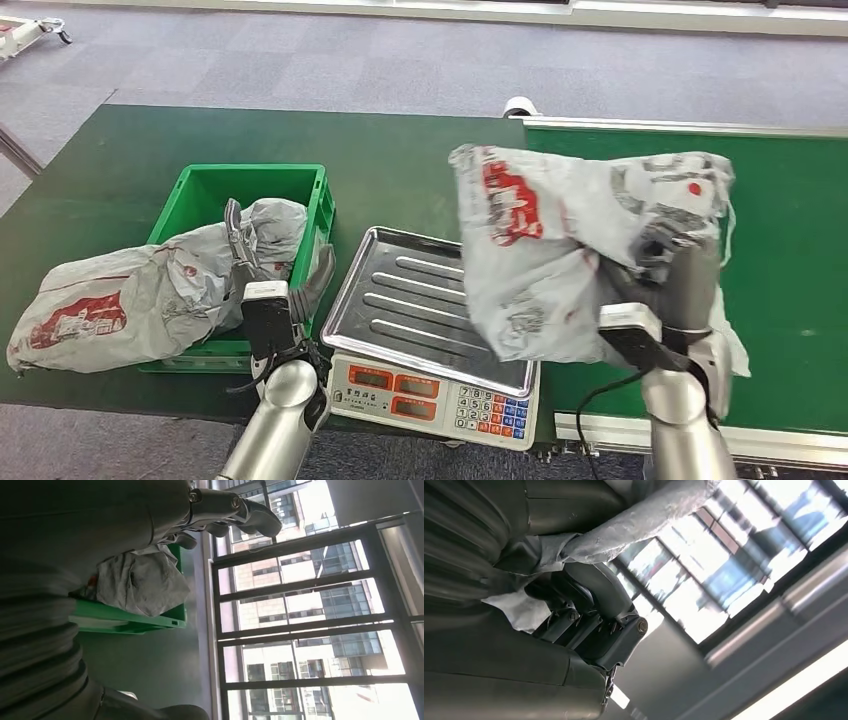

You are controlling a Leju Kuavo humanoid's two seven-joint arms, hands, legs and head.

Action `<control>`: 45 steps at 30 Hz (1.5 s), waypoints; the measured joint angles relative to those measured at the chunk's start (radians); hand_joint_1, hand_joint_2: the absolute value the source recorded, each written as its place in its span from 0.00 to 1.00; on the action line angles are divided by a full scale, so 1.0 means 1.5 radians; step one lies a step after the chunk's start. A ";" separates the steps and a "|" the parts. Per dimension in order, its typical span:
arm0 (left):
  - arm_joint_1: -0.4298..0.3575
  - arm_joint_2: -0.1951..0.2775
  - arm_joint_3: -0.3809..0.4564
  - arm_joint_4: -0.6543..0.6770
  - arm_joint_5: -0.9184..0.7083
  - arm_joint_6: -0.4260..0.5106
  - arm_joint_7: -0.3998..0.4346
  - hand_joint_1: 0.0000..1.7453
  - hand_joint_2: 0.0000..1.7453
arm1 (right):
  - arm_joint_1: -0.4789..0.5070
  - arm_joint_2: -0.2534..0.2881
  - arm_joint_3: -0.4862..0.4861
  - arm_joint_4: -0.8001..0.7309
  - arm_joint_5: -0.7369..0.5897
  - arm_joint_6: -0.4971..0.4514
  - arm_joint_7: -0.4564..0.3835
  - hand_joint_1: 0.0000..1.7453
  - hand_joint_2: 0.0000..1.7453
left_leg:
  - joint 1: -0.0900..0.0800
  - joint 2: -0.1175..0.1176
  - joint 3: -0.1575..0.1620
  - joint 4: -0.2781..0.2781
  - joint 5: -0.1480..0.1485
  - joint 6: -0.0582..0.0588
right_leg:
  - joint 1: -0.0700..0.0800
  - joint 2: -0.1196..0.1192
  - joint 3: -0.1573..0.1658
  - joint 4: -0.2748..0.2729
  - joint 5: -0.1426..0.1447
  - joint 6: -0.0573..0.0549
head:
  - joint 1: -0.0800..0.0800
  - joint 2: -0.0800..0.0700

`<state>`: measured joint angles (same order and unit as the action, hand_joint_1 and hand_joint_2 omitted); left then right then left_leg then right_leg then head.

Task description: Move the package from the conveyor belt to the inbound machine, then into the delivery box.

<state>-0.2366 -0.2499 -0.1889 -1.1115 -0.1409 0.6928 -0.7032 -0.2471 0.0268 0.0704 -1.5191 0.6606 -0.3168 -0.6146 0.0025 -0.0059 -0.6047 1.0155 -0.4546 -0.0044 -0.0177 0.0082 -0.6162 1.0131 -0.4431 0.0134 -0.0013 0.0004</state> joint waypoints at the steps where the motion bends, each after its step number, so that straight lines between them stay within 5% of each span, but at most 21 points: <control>1: -0.001 -0.001 -0.001 0.003 0.000 0.000 0.000 0.00 1.00 | -0.014 0.001 0.034 0.019 0.003 0.009 0.009 1.00 1.00 | 0.000 0.000 0.000 0.000 0.000 0.000 | 0.000 0.000 0.000 0.000 0.000 0.000 | 0.000 0.000; 9: -0.008 -0.002 -0.014 0.030 0.009 0.003 0.000 0.00 1.00 | -0.122 0.001 0.245 0.207 -0.032 0.084 0.057 1.00 1.00 | 0.001 -0.002 0.000 0.000 0.001 -0.001 | 0.001 -0.001 0.000 0.000 0.000 0.000 | 0.000 0.000; 19: -0.011 -0.003 -0.022 0.040 0.009 0.003 0.000 0.00 1.00 | -0.159 0.000 0.340 0.334 -0.040 0.124 0.095 1.00 1.00 | 0.000 -0.003 -0.001 0.000 0.001 0.000 | 0.000 -0.001 0.000 0.000 0.000 0.000 | 0.000 0.000; 23: -0.012 -0.003 -0.023 0.042 0.009 0.003 0.000 0.00 1.00 | -0.172 0.000 0.353 0.360 -0.050 0.131 0.114 0.00 1.00 | 0.000 -0.003 0.000 0.000 0.001 0.000 | 0.000 -0.001 0.000 0.000 0.000 0.000 | 0.000 0.000; 31: -0.028 -0.003 -0.031 0.045 0.009 0.003 0.000 0.00 1.00 | -0.163 -0.016 0.354 0.328 -0.109 0.065 0.008 0.00 1.00 | 0.000 -0.002 0.000 0.000 0.001 0.000 | 0.000 -0.001 0.000 0.000 0.000 0.000 | 0.000 0.000; 37: -0.038 -0.003 -0.039 0.047 0.009 0.003 0.000 0.00 1.00 | -0.156 -0.027 0.354 0.286 -0.109 0.053 -0.004 0.00 1.00 | 0.000 -0.002 0.000 0.000 0.001 0.000 | 0.000 -0.001 0.000 0.000 0.000 0.000 | 0.000 0.000; 41: -0.044 -0.003 -0.040 0.051 0.010 0.003 0.000 0.00 1.00 | -0.144 -0.033 0.353 0.249 -0.098 0.007 -0.021 0.00 0.00 | 0.000 -0.002 0.000 0.000 0.001 0.000 | 0.000 -0.001 0.000 0.000 0.000 0.000 | 0.000 0.000; 45: -0.047 -0.003 -0.040 0.059 0.019 0.003 0.000 0.00 1.00 | -0.134 -0.037 0.351 0.212 -0.061 -0.066 -0.012 0.00 0.00 | 0.000 -0.002 0.000 0.000 0.001 0.000 | 0.000 -0.001 0.000 0.000 0.000 0.000 | 0.000 0.000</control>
<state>-0.3067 -0.2537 -0.2485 -1.0228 -0.1117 0.6973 -0.7030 -0.4482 -0.0282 0.5962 -1.2006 0.5691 -0.4151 -0.6334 0.0031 -0.0092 -0.6052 1.0159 -0.4535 -0.0048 -0.0172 0.0067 -0.6164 1.0132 -0.4430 0.0132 -0.0012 0.0004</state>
